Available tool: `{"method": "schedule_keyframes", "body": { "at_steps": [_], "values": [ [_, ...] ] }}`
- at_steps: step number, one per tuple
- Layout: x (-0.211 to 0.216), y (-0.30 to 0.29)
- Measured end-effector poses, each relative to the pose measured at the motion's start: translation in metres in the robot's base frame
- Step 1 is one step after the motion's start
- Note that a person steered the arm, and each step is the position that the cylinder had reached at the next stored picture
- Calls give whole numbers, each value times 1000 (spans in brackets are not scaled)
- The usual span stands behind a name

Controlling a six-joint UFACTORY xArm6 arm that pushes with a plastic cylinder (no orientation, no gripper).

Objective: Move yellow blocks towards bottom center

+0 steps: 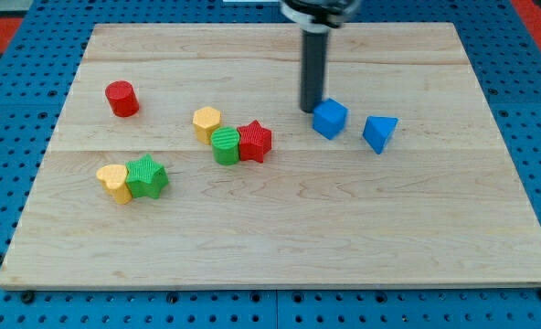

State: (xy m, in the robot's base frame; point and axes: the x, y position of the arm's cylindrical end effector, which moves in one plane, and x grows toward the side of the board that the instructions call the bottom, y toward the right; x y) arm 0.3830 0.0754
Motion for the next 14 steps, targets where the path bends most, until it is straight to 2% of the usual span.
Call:
{"method": "schedule_keyframes", "body": {
  "at_steps": [1, 2, 4, 5, 6, 7, 8, 9, 10, 11, 12, 13, 14],
  "values": [
    [4, 38],
    [2, 15],
    [2, -73],
    [12, -87],
    [2, -155],
    [23, -215],
    [61, -261],
    [84, -259],
    [87, -306],
    [111, -338],
    [132, -296],
    [157, -292],
    [164, -273]
  ]
}}
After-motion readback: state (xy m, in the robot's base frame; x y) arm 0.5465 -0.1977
